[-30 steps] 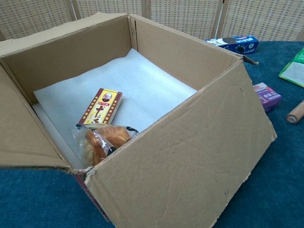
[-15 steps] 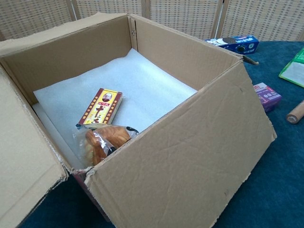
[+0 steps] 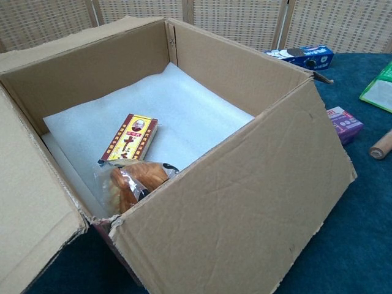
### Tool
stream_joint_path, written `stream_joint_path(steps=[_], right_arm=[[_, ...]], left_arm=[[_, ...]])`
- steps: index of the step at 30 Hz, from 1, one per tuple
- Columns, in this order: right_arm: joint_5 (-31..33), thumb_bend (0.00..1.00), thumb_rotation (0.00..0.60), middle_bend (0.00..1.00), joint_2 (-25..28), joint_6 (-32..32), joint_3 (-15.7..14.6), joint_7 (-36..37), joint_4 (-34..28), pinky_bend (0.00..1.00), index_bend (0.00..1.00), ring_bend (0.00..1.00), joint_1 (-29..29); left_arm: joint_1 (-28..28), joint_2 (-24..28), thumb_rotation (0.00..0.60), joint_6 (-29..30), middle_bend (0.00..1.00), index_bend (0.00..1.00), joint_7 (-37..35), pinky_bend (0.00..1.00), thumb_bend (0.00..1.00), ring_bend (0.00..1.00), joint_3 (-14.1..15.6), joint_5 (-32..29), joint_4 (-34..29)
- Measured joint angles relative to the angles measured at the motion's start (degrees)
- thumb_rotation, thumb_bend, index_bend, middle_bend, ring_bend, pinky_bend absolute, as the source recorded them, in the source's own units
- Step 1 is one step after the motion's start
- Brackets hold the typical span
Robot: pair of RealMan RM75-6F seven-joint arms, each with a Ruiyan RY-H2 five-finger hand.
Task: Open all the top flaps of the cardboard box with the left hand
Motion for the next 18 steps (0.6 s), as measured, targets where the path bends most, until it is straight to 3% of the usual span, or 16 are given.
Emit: stream_joint_path(steps=[8,18], right_arm=[[1.1,0.00,0.600,0.00,-0.3,-0.8,0.3,-2.6,0.1,0.07,0.00,0.00,0.1],[2.3,0.00,0.600,0.00,-0.8,-1.1,0.5,-6.5,-0.9,0.04,0.00,0.00,-0.5]], left_arm=[[7.4,-6.1,0.600,10.1,0.00,0.00,-0.8,0.00,0.00,0.00,1.8,-2.1,5.7],[13.9,-14.0,0.600,15.0,0.00,0.00,-3.9,0.00,0.00,0.00,4.4,-3.6,9.4]])
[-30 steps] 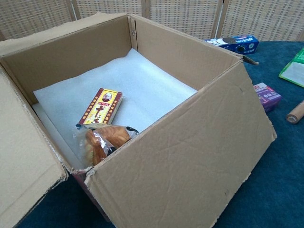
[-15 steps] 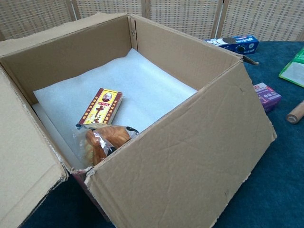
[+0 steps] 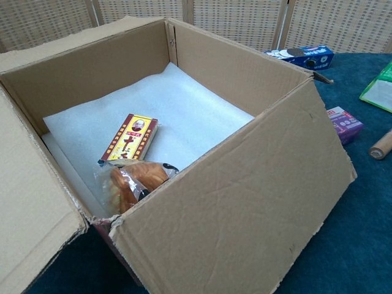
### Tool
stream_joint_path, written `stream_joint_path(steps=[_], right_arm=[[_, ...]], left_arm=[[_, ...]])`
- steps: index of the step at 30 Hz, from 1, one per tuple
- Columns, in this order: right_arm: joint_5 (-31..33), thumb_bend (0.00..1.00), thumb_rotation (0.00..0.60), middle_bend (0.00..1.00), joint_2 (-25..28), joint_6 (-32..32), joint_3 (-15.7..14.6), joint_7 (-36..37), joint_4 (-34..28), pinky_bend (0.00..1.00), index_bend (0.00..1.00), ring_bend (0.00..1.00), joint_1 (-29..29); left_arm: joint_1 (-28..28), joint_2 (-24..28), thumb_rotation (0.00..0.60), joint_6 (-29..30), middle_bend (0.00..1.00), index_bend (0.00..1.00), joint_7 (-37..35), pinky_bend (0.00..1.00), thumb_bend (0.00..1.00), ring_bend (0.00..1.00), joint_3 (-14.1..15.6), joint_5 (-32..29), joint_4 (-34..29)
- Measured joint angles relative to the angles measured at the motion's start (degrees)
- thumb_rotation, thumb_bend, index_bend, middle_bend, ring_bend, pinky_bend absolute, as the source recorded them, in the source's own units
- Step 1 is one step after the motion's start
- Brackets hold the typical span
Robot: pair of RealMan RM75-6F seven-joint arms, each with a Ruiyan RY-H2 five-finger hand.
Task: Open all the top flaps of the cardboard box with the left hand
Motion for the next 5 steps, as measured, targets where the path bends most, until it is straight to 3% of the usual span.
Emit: stream_joint_path(steps=[5], right_arm=[[0.7,0.00,0.600,0.00,-0.1,0.2,0.2,-0.2,-0.2,0.04,0.00,0.00,-0.2]], left_arm=[[1.2,-1.7,0.600,1.2,0.00,0.00,-1.1,0.00,0.00,0.00,0.1,0.2,-0.6]])
